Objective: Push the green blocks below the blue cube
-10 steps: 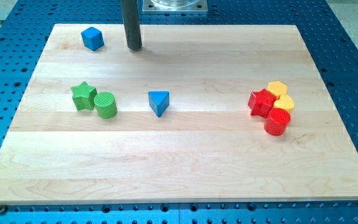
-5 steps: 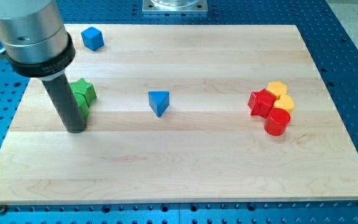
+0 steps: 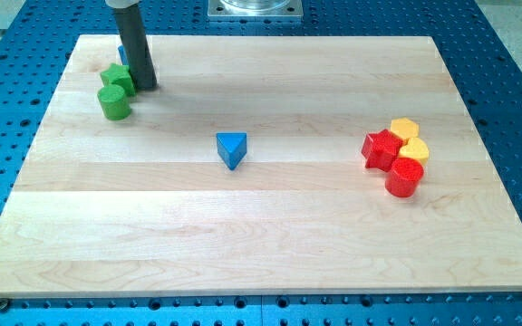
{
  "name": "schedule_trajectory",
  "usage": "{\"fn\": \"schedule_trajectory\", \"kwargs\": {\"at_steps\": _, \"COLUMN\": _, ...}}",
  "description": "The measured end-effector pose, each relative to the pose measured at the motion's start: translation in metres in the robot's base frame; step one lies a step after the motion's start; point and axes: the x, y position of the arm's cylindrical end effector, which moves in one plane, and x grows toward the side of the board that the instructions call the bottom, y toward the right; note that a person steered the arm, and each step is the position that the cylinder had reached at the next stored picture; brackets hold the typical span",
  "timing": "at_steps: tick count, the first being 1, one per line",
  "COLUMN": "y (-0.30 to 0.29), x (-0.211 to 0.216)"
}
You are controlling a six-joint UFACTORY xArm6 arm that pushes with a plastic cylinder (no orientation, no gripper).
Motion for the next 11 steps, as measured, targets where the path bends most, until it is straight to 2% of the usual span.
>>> {"fn": "schedule_trajectory", "kwargs": {"at_steps": 1, "y": -0.009, "x": 0.082}}
{"fn": "schedule_trajectory", "kwargs": {"at_steps": 2, "y": -0.086, "x": 0.082}}
{"fn": "schedule_trajectory", "kwargs": {"at_steps": 3, "y": -0.087, "x": 0.051}}
{"fn": "schedule_trajectory", "kwargs": {"at_steps": 4, "y": -0.068, "x": 0.048}}
{"fn": "schedule_trajectory", "kwargs": {"at_steps": 5, "y": -0.084, "x": 0.112}}
{"fn": "schedule_trajectory", "kwargs": {"at_steps": 6, "y": 0.003, "x": 0.082}}
{"fn": "schedule_trajectory", "kwargs": {"at_steps": 7, "y": 0.001, "x": 0.022}}
{"fn": "schedule_trajectory", "kwargs": {"at_steps": 8, "y": 0.010, "x": 0.053}}
{"fn": "schedule_trajectory", "kwargs": {"at_steps": 9, "y": -0.035, "x": 0.085}}
{"fn": "schedule_trajectory", "kwargs": {"at_steps": 10, "y": -0.016, "x": -0.004}}
{"fn": "schedule_trajectory", "kwargs": {"at_steps": 11, "y": 0.014, "x": 0.035}}
